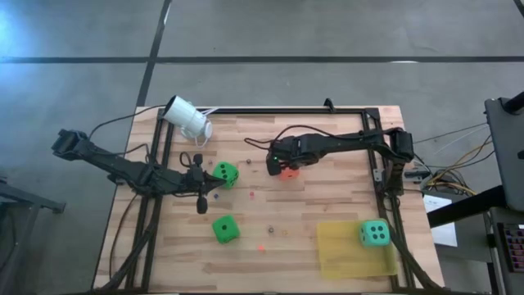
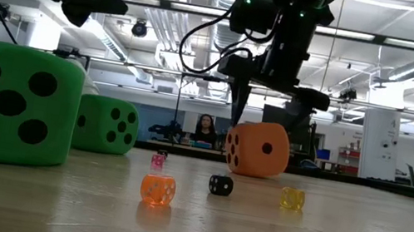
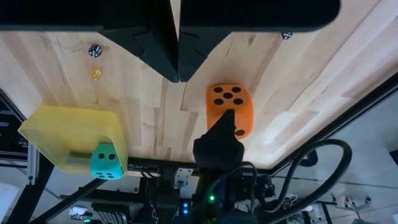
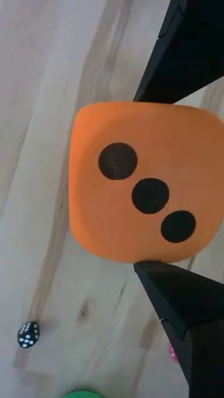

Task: Pick & Place Dice
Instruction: Put the large orange die into the yellow bin

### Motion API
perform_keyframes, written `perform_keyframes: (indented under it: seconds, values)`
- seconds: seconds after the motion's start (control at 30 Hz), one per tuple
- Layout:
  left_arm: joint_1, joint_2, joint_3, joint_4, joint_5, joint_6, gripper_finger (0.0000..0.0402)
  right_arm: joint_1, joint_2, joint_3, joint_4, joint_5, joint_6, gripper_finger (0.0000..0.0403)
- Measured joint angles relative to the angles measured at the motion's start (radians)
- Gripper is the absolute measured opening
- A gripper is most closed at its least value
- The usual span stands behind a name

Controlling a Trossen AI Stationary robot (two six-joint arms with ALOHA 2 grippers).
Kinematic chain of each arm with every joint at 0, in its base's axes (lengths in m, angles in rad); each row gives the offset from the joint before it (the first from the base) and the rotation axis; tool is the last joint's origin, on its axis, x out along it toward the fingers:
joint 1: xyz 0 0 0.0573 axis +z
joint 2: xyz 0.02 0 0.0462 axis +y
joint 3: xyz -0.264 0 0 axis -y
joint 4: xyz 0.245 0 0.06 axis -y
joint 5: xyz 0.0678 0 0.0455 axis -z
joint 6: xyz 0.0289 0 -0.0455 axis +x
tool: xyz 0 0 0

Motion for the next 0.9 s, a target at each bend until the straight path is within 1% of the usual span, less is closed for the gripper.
perform_keyframes:
  seconds: [0.27,0.67,0.9]
  values:
    - [0.0,0.0,0.0,-0.004,0.0,0.0,0.0006,0.0,-0.019,-0.005,-0.003,-0.004,-0.018,0.04]
    - [0.0,0.0,0.0,-0.004,0.0,0.0,0.0006,0.0,-0.015,-0.014,0.001,0.0,-0.044,0.04]
    - [0.0,0.0,0.0,-0.004,0.0,0.0,0.0006,0.0,-0.013,-0.015,0.023,0.005,-0.122,0.04]
